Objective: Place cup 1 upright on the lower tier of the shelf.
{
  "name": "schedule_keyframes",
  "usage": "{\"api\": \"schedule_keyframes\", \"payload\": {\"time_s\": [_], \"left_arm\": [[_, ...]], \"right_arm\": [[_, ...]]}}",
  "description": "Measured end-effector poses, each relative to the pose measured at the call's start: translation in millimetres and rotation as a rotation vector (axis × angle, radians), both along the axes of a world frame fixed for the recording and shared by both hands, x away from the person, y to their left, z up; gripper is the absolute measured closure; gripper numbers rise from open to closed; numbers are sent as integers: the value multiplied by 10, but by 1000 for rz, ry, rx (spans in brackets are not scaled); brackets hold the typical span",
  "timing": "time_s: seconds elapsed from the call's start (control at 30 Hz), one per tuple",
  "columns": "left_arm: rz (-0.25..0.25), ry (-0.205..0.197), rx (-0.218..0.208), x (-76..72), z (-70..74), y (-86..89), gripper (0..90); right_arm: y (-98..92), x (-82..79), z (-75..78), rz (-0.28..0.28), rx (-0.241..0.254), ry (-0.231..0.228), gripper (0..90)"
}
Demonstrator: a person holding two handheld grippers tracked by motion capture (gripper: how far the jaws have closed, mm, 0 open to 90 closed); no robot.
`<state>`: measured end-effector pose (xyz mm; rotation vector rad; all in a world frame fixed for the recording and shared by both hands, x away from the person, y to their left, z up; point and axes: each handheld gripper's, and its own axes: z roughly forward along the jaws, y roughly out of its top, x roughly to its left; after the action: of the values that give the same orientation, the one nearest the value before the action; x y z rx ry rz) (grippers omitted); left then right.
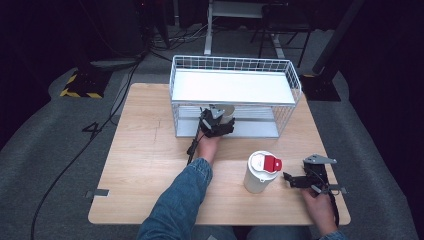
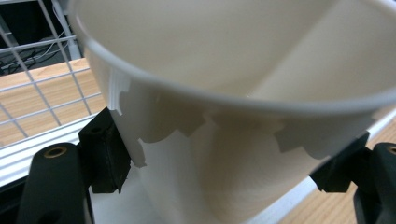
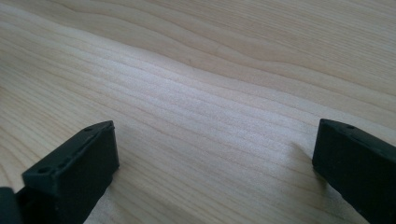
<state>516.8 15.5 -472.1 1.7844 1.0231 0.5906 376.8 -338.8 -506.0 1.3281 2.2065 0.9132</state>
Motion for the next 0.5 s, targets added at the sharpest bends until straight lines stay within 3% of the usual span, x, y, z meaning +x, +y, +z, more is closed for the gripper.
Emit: {"api": "schedule_keyframes", "payload": {"time_s": [0.17,0.5], "left_arm": [[3,2,26,52,-2,-64,222],[11,25,12,122,-90,-77,221]], "right_arm": [[0,0,0,0,0,0,5],[0,0,0,0,0,0,5]]}}
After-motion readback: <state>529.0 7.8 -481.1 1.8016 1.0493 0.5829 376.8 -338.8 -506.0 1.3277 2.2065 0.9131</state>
